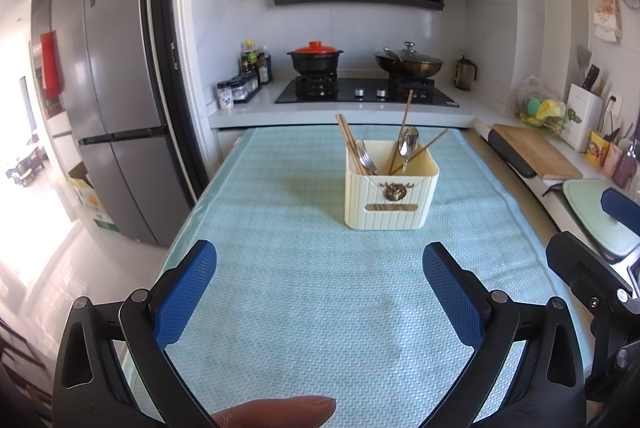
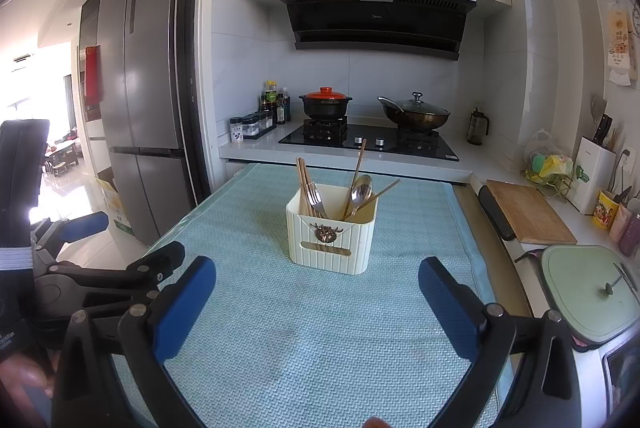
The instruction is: Organize utensils
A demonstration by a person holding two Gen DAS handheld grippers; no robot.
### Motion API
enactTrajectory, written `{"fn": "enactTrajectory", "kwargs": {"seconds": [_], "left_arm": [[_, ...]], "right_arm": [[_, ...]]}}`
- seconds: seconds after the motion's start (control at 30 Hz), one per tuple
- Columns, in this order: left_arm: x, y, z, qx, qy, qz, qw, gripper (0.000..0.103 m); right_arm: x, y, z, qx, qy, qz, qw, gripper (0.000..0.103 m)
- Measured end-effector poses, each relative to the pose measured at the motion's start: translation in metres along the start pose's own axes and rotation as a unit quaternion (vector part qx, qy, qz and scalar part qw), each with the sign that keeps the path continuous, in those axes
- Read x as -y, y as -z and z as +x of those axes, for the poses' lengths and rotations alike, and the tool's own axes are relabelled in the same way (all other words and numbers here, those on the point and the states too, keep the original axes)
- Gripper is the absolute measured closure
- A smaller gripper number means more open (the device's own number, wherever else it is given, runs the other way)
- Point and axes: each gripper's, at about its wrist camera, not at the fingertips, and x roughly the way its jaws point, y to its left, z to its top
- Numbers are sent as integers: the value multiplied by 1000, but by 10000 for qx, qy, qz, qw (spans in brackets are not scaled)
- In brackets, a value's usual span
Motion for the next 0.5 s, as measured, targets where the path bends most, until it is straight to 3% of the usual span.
{"fn": "enactTrajectory", "kwargs": {"seconds": [0.5], "left_arm": [[2,1,3,24,-32,-23,10000,0]], "right_arm": [[10,5,4,-81,13,65,9999,0]]}}
